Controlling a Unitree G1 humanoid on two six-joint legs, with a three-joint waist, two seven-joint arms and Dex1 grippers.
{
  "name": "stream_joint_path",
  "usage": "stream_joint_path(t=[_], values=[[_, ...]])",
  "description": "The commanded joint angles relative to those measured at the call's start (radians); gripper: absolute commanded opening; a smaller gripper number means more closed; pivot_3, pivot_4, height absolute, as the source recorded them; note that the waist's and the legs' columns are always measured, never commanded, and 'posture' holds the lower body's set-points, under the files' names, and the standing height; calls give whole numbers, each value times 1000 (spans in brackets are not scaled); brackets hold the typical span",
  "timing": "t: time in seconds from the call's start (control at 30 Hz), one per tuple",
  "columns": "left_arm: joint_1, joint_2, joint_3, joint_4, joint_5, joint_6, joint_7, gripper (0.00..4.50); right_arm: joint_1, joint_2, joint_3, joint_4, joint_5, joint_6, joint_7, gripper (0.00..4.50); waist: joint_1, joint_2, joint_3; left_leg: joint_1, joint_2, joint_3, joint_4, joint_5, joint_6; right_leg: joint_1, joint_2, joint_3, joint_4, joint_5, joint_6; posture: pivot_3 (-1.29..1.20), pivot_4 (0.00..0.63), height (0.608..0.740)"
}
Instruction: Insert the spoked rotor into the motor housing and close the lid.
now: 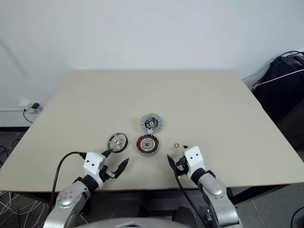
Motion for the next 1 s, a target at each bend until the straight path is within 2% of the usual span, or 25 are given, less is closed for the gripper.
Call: stream_joint_path(t=[0.03, 0.53, 0.7, 1.0], values=[[-15, -8, 6, -8, 6, -21, 13, 4457, -7, 5, -14, -20, 6, -22, -2, 4500, 0, 0, 0, 0, 0, 0, 0, 0, 0, 0, 0, 0, 0, 0, 0, 0, 0, 740], [-11, -15, -2, -12, 3, -18, 17, 4457, -38, 52, -21, -1, 1, 9, -50, 4500, 0, 0, 0, 0, 0, 0, 0, 0, 0, 0, 0, 0, 0, 0, 0, 0, 0, 740], [-16, -18, -6, -6, 2, -19, 15, 4457, -139, 95, -23, 85, -23, 70, -111, 4500, -5, 0, 0, 0, 0, 0, 0, 0, 0, 0, 0, 0, 1, 0, 0, 0, 0, 740], [-17, -18, -12, -7, 4, -18, 16, 4457, -310, 126, -16, 284, -55, 118, -136, 4500, -8, 0, 0, 0, 0, 0, 0, 0, -1, 0, 1, 0, 1, 0, 0, 0, 0, 740]])
